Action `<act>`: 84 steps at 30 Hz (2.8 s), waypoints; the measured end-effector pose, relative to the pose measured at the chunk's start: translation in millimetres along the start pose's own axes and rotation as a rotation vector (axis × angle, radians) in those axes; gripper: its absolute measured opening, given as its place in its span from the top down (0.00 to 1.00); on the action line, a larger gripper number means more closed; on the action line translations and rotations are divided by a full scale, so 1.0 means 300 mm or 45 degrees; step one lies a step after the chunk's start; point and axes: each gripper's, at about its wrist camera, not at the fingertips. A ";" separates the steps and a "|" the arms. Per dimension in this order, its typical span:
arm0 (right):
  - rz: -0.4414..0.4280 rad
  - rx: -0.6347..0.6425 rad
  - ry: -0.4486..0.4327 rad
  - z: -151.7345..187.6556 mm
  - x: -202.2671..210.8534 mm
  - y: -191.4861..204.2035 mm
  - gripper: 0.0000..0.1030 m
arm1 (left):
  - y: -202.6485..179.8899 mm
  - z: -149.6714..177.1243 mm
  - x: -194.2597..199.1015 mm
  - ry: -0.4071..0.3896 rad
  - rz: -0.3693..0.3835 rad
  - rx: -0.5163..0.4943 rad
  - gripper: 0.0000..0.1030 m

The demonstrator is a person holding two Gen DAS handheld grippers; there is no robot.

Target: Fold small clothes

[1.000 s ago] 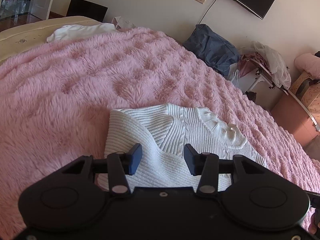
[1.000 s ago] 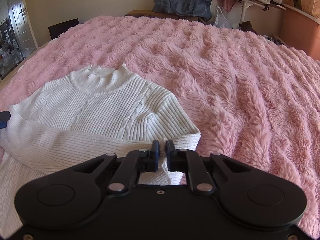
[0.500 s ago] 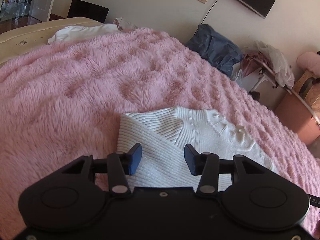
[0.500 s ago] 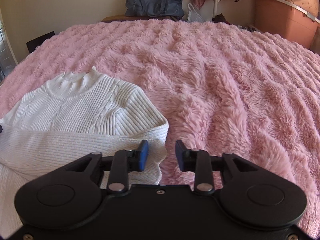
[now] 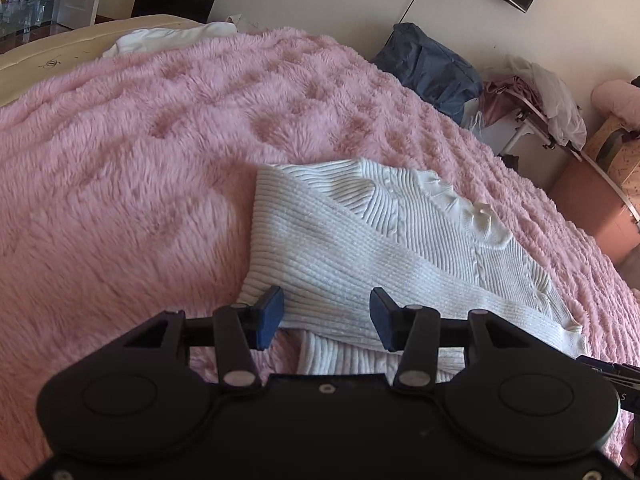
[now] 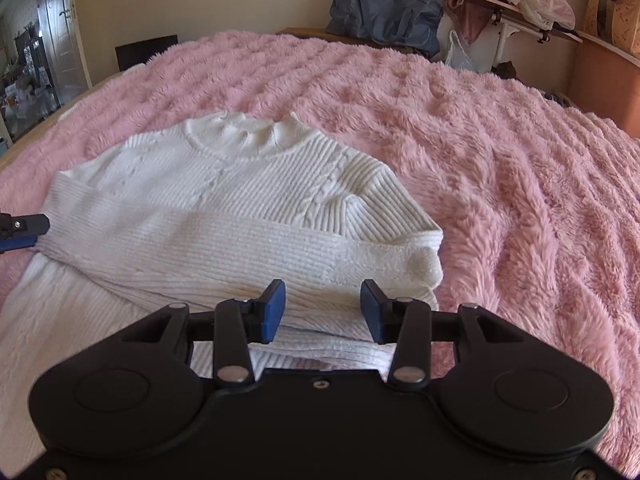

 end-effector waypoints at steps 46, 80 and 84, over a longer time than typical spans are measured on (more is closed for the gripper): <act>-0.042 -0.192 0.388 0.731 0.728 0.218 0.49 | 0.137 0.573 0.747 0.595 -0.019 -0.311 0.54; -0.217 -0.373 0.412 0.695 0.723 0.162 0.92 | 0.139 0.524 0.762 0.610 0.197 -0.202 0.94; -0.240 -0.369 0.316 0.620 0.769 0.154 0.92 | 0.125 0.455 0.779 0.571 0.278 -0.140 0.94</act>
Point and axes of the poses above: each gripper's, at about its wrist camera, not at the fingertips, and x roughly against the way its jaws point, y to its left, z to its underside, and after that the axes turned 2 degrees about y, right-handed
